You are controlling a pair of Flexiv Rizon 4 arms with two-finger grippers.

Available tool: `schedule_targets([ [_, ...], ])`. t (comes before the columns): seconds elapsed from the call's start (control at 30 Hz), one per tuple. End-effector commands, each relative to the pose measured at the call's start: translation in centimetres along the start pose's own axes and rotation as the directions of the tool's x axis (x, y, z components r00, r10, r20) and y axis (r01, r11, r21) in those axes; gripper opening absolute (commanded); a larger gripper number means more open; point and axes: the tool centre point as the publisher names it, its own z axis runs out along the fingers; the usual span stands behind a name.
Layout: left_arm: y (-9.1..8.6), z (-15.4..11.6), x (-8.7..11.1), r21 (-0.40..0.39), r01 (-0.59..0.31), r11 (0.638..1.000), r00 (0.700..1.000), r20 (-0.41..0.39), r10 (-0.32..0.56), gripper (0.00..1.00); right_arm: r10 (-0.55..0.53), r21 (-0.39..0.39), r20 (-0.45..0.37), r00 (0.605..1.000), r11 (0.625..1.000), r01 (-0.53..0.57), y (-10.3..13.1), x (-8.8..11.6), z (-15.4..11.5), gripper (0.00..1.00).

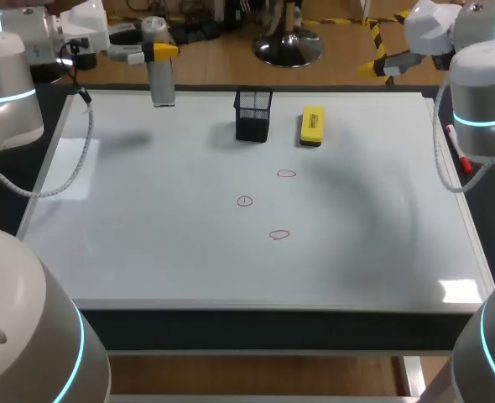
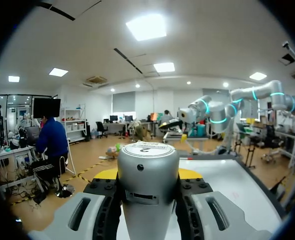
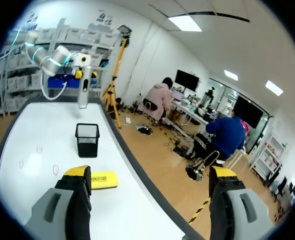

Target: Pick up the inspection probe, press it on each red-marked spot on the whiteboard one by one, put down the probe, pick up the eraser, and wipe off all the red marks.

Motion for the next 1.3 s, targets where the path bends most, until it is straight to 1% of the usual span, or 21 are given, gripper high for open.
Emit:
schedule_targets([
  [0.03,-0.1,0.0,0.0,0.002,-0.001,1.000,1.000,0.000,0.001,0.00,-0.153,0.169,-0.253,0.955,0.965,0.199,0.4,-0.5,0.7,1.00],
  [0.1,-0.1,0.0,0.0,0.002,-0.001,1.000,1.000,0.000,0.001,0.00,-0.207,0.182,-0.315,0.926,0.944,0.273,0.3,-0.1,1.1,1.00],
  [0.23,-0.1,0.0,0.0,0.002,-0.001,1.000,1.000,0.000,0.001,0.00,-0.280,0.216,-0.388,0.878,0.898,0.382,0.2,0.2,1.3,1.00],
  [0.33,-0.1,0.0,0.0,0.002,-0.001,1.000,1.000,0.000,0.001,0.00,-0.351,0.240,-0.435,0.829,0.842,0.483,0.0,0.3,1.5,1.00],
  [0.43,-0.1,0.0,0.0,0.002,-0.001,1.000,1.000,0.000,0.001,0.00,-0.411,0.241,-0.487,0.771,0.785,0.570,-0.1,0.5,1.7,1.00],
  [0.53,-0.1,0.0,0.0,0.002,-0.001,1.000,1.000,0.000,0.001,0.00,-0.461,0.213,-0.545,0.700,0.732,0.648,-0.1,0.8,2.1,1.00],
  [0.57,-0.1,0.0,0.0,0.002,-0.001,1.000,1.000,0.000,0.001,0.00,-0.479,0.202,-0.570,0.668,0.707,0.678,-0.1,1.1,2.3,1.00],
  [0.6,-0.1,0.0,0.0,0.002,-0.001,1.000,1.000,0.000,0.001,0.00,-0.495,0.195,-0.599,0.629,0.672,0.714,-0.2,1.4,2.6,1.00],
  [0.63,-0.1,0.0,0.0,0.002,-0.001,1.000,1.000,0.000,0.001,0.00,-0.504,0.177,-0.628,0.593,0.649,0.740,-0.3,1.7,2.9,1.00],
  [0.67,-0.1,0.0,0.0,0.002,-0.001,1.000,1.000,0.000,0.001,0.00,-0.510,0.164,-0.645,0.569,0.635,0.755,-0.3,1.9,3.1,1.00],
  [0.73,-0.1,0.0,0.0,0.002,-0.001,1.000,1.000,0.000,0.001,0.00,-0.524,0.122,-0.683,0.509,0.605,0.787,-0.4,2.4,3.5,1.00],
  [0.77,-0.1,0.0,0.0,0.002,-0.001,1.000,1.000,0.000,0.001,0.00,-0.527,0.106,-0.697,0.487,0.595,0.797,-0.4,2.6,3.7,1.00],
  [0.8,-0.1,0.0,0.0,0.002,-0.001,1.000,1.000,0.000,0.001,0.00,-0.531,0.080,-0.716,0.452,0.581,0.810,-0.3,2.8,3.9,1.00],
  [0.83,-0.1,0.0,0.0,0.002,-0.001,1.000,1.000,0.000,0.001,0.00,-0.535,0.062,-0.730,0.426,0.569,0.820,-0.4,3.0,4.0,1.00],
  [0.87,-0.1,0.0,0.0,0.002,-0.001,1.000,1.000,0.000,0.001,0.00,-0.532,0.049,-0.741,0.410,0.566,0.823,-0.4,3.1,4.1,1.00],
  [0.93,-0.1,0.0,0.0,0.002,-0.001,1.000,1.000,0.000,0.001,0.00,-0.533,0.017,-0.764,0.363,0.546,0.838,-0.3,3.4,4.2,1.00],
  [1.0,-0.1,0.0,0.0,0.002,-0.001,1.000,1.000,0.000,0.001,0.00,-0.517,-0.005,-0.782,0.349,0.566,0.825,-0.4,3.4,4.3,1.00],
  [1.03,-0.1,0.0,0.0,0.002,-0.001,1.000,1.000,0.000,0.001,0.00,-0.501,-0.019,-0.795,0.341,0.584,0.812,-0.4,3.5,4.3,1.00],
  [1.07,-0.1,0.0,0.0,0.002,-0.001,1.000,1.000,0.000,0.001,0.00,-0.485,-0.025,-0.806,0.340,0.602,0.798,-0.4,3.5,4.2,1.00],
  [1.1,-0.1,0.0,0.0,0.002,-0.001,1.000,1.000,0.000,0.001,0.00,-0.460,-0.010,-0.805,0.375,0.643,0.766,-0.4,3.2,4.0,1.00],
  [1.3,-0.1,0.0,0.0,0.002,-0.001,1.000,1.000,0.000,0.001,0.00,-0.460,-0.010,-0.805,0.375,0.643,0.766,-0.4,3.2,4.0,1.00],
])
